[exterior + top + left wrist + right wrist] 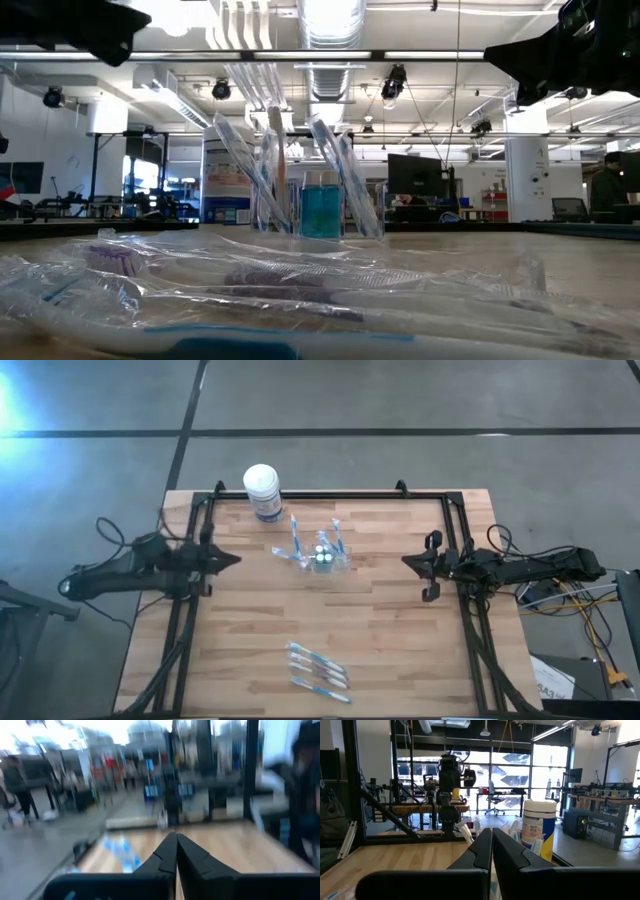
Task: Pick & Place toothbrushing station
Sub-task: Put the blue toothbrush in the transparent organizer
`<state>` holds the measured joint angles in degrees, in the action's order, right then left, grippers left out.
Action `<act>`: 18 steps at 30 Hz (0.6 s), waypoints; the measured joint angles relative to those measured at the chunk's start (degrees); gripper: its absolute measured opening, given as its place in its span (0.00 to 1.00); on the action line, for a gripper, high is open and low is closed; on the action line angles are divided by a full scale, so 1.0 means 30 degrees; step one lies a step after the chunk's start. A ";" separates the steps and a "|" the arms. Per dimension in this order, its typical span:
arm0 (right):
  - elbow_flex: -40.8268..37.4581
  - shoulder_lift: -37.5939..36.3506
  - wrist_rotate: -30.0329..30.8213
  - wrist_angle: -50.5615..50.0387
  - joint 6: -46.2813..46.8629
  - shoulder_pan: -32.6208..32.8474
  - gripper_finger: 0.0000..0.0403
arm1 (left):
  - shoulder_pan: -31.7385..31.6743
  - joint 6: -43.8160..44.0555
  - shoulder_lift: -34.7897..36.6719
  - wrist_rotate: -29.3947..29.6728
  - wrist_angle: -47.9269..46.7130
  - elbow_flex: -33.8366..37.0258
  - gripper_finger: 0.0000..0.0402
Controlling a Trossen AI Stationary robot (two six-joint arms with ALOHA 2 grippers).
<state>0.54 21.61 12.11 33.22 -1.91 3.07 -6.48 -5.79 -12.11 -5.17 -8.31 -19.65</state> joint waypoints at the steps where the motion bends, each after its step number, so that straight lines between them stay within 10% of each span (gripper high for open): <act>1: 0.0000 0.0000 0.0003 -0.0010 -0.0007 0.0000 0.02 | 0.0000 0.0503 0.0363 0.0036 0.1043 0.0498 0.01; 18: 0.0000 0.1341 0.0180 0.0076 0.2323 -0.0001 0.02 | 0.0000 0.0806 0.1642 -0.2448 0.2994 0.4479 0.01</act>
<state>0.54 25.63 12.65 33.45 5.06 3.07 -6.48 -3.37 -7.18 -12.51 0.67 -6.21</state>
